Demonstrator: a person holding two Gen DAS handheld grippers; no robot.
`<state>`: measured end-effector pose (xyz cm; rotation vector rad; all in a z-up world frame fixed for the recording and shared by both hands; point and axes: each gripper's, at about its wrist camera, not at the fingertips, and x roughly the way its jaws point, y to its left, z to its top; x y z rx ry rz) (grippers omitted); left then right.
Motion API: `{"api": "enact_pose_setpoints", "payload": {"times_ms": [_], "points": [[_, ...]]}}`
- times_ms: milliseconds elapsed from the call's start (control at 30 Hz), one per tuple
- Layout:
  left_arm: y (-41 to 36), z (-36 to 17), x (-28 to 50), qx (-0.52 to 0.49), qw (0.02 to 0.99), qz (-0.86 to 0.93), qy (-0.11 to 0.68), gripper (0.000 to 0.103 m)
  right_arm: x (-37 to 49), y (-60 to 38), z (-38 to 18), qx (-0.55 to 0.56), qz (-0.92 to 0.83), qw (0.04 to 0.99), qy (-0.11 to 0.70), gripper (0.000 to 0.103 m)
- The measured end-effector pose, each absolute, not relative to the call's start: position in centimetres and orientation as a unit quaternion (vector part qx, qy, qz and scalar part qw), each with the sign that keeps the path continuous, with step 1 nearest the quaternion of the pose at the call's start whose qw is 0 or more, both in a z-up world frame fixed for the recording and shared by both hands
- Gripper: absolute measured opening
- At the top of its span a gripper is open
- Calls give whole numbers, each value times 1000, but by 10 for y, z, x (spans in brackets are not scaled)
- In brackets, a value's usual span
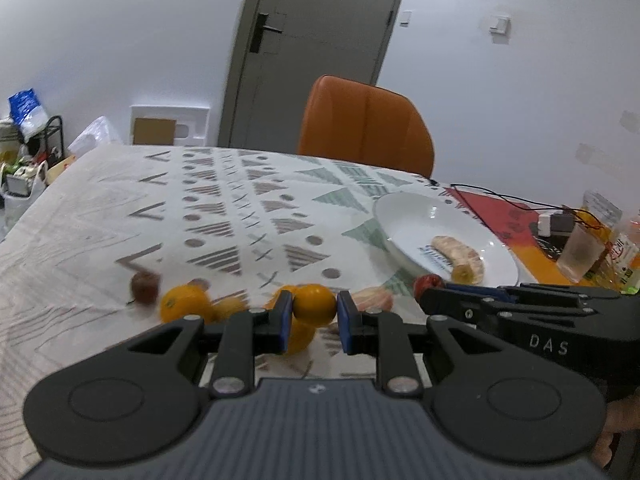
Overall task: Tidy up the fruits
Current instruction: 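Carry the mandarin with the left tool while the right tool carries the red fruit to the plate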
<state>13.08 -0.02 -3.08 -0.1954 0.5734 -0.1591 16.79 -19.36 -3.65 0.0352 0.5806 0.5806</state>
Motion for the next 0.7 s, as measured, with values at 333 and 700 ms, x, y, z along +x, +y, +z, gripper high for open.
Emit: {"api": "enact_pose_setpoints", "payload": {"times_ms": [333,700], "points": [[-30,-28,150,-75,951,-94,284,22,184,-223,-34,34,252,929,268,20],[-53,-28,169,-59,950,-104,288,22,201,-246,-40,48,225,935,269,20]]}}
